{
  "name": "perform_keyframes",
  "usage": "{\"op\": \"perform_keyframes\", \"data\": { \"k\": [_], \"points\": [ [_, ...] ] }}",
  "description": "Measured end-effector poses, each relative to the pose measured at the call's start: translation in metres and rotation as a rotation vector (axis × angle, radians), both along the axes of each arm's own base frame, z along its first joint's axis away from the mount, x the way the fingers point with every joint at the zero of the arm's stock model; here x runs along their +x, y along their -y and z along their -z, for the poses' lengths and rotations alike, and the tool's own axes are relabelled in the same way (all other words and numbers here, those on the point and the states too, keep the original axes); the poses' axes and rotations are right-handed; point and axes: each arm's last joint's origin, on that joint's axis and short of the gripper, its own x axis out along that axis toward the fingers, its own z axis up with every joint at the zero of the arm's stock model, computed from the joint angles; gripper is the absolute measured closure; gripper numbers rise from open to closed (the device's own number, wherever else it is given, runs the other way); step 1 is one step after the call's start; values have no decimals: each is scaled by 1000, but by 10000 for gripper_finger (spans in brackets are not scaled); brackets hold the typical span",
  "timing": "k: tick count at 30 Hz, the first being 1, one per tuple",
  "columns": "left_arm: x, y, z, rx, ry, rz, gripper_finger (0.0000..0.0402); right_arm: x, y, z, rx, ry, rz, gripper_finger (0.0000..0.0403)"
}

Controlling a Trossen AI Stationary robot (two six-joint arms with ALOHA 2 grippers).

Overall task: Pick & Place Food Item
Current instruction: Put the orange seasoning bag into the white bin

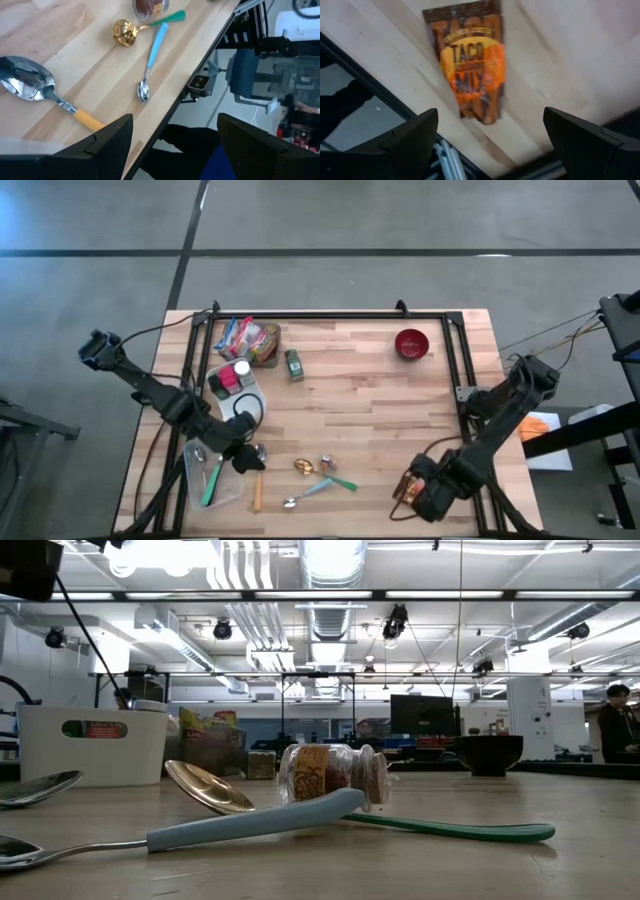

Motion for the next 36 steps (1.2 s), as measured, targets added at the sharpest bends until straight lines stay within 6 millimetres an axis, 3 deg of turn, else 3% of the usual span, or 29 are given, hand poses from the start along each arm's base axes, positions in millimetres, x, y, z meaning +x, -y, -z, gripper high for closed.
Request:
{"op": "perform_keyframes", "data": {
  "k": [5,12,23,27,36],
  "points": [
    [2,-3,0,-20,-5,5,111,1,-17,25,15,11,-5,46],
    [3,-2,-1,-49,-7,21,111,1,-22,58,-52,-68,-37,46],
    [4,-1,-4,-62,9,18,111,5,-29,77,-69,-112,-83,53],
    [4,-1,-4,-63,7,17,111,7,-31,76,-65,-104,-79,98],
    [5,-4,-4,-63,7,6,111,8,-32,75,-65,-103,-81,255]
  ]
}}
